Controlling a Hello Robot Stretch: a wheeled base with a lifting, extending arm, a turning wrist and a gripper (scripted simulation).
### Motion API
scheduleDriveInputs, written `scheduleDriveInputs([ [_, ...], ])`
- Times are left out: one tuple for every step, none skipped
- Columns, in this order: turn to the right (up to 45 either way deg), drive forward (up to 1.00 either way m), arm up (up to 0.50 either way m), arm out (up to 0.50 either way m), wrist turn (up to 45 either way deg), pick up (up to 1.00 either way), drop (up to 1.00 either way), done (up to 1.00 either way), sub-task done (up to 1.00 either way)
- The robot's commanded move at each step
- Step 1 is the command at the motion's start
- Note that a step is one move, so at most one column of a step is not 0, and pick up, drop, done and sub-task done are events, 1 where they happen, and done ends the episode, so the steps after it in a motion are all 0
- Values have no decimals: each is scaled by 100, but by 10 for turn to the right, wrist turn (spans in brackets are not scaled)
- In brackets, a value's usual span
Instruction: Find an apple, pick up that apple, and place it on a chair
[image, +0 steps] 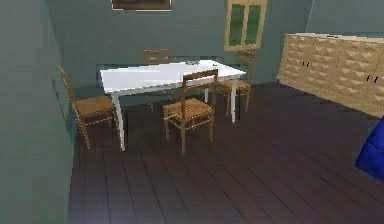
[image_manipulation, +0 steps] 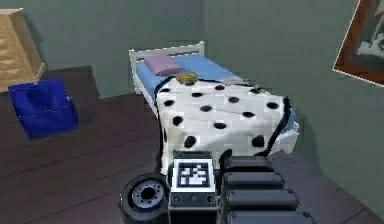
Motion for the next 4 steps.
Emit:
scheduleDriveInputs([
  [330, 0, 0, 0, 0, 0, 0, 0, 0],
  [0, 30, 0, 0, 0, 0, 0, 0, 0],
  [-450, 0, 0, 0, 0, 0, 0, 0, 0],
  [-180, 0, 0, 0, 0, 0, 0, 0, 0],
])
